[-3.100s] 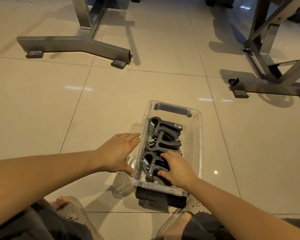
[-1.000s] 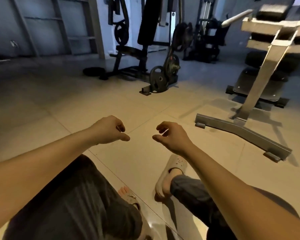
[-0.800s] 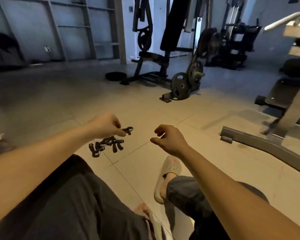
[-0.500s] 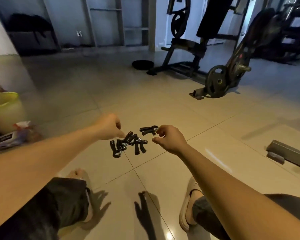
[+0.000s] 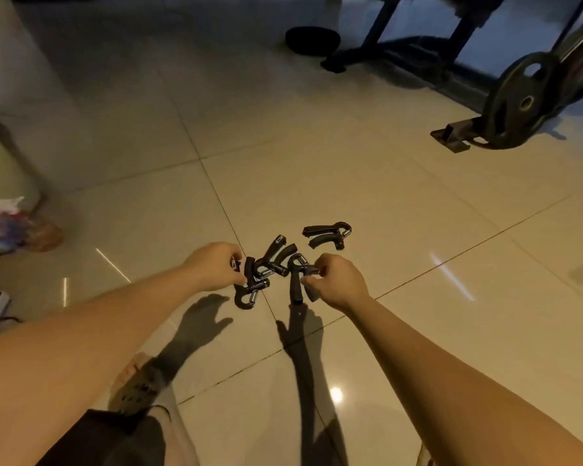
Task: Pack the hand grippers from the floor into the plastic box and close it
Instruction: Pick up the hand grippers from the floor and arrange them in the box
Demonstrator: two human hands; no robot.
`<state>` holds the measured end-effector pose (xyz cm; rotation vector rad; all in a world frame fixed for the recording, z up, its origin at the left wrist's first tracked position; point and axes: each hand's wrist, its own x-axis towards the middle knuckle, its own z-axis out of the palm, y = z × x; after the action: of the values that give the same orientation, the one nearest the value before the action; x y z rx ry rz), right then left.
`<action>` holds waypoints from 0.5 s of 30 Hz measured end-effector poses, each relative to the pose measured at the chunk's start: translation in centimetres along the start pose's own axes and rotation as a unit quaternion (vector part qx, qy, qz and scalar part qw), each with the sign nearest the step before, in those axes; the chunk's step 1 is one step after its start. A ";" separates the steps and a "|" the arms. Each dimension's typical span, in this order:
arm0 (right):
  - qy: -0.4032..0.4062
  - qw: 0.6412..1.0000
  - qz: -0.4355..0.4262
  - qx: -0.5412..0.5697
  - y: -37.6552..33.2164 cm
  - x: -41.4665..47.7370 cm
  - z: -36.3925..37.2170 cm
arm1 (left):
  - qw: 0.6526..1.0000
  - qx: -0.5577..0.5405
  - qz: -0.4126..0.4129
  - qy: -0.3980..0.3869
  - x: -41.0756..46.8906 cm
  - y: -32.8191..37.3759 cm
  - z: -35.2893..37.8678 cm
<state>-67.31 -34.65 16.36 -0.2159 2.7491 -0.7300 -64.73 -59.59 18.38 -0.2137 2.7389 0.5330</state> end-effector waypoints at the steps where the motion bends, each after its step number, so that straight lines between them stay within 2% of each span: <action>1: -0.004 1.000 0.008 0.000 0.3 1.2 1.2 | 1.000 0.013 0.006 -0.008 1.3 -0.7 0.7; 11: -0.018 0.992 0.125 -0.019 5.8 9.0 10.6 | 0.976 0.145 0.105 -0.122 12.5 -6.3 7.1; 15: -0.008 0.989 0.142 -0.032 5.7 10.5 13.3 | 0.964 0.169 0.127 -0.163 14.7 -7.8 9.0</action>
<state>-73.53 -38.12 -0.08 0.1544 2.7096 -0.5615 -74.07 -64.50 2.66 0.2879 2.4890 0.1362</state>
